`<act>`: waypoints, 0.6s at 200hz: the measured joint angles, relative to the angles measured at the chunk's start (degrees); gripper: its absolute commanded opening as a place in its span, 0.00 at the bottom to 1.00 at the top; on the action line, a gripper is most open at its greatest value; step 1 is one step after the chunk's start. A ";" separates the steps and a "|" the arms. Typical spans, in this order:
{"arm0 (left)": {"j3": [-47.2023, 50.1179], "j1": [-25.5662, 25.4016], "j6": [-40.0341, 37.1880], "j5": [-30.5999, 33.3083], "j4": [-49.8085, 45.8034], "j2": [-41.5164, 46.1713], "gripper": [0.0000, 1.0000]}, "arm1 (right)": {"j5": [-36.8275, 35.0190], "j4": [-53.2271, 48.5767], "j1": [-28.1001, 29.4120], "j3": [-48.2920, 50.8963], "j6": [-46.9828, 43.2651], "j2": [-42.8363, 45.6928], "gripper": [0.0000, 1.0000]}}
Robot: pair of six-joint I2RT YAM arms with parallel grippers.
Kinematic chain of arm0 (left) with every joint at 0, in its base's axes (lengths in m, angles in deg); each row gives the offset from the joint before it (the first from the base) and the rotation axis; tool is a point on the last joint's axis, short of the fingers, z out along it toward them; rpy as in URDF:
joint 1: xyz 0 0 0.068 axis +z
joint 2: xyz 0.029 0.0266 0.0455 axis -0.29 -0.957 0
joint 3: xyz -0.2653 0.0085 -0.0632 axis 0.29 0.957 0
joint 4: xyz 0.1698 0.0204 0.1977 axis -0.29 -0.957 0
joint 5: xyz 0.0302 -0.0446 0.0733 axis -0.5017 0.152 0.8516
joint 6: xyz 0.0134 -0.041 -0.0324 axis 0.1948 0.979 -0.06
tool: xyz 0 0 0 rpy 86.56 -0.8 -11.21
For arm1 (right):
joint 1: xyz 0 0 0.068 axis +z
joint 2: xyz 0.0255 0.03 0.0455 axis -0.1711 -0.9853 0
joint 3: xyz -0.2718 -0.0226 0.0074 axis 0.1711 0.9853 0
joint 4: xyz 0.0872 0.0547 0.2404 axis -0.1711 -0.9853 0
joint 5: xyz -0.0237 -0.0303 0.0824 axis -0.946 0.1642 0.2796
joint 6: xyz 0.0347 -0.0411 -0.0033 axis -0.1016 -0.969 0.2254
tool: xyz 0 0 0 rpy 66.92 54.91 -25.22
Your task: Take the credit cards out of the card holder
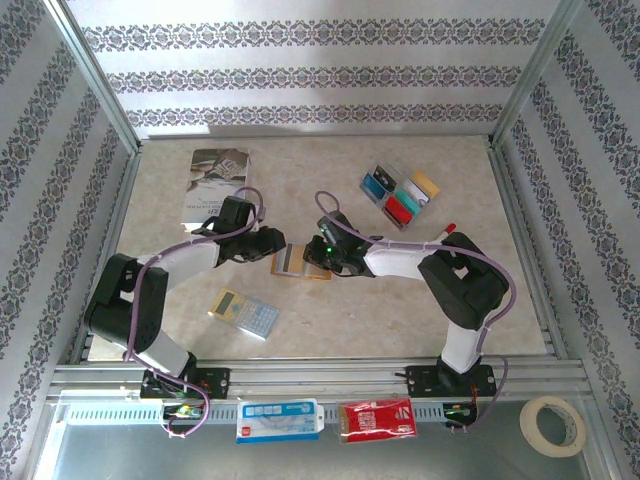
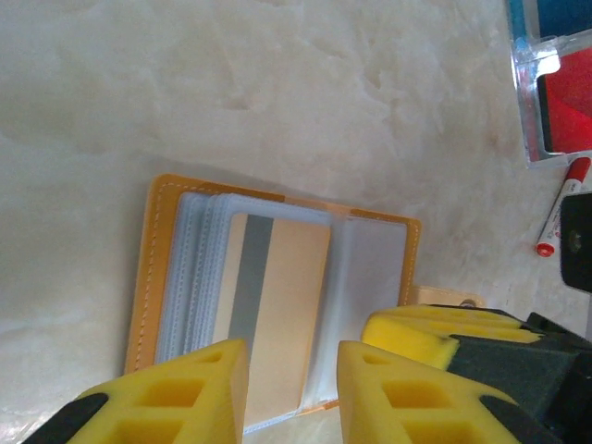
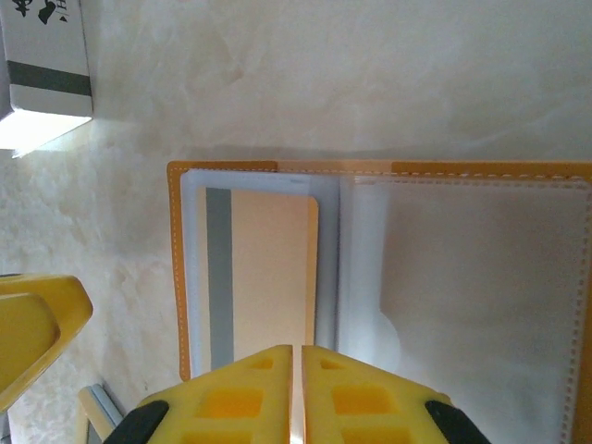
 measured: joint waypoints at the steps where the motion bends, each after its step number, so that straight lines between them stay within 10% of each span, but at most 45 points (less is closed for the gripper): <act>1: -0.09 0.00 -0.04 -0.02 0.00 -0.07 0.31 | 0.02 0.02 0.00 0.00 0.02 0.00 0.14; 120: -1.29 0.00 -0.09 -2.23 -0.33 -5.40 0.22 | 3.65 3.41 -1.11 0.35 2.12 -2.01 0.15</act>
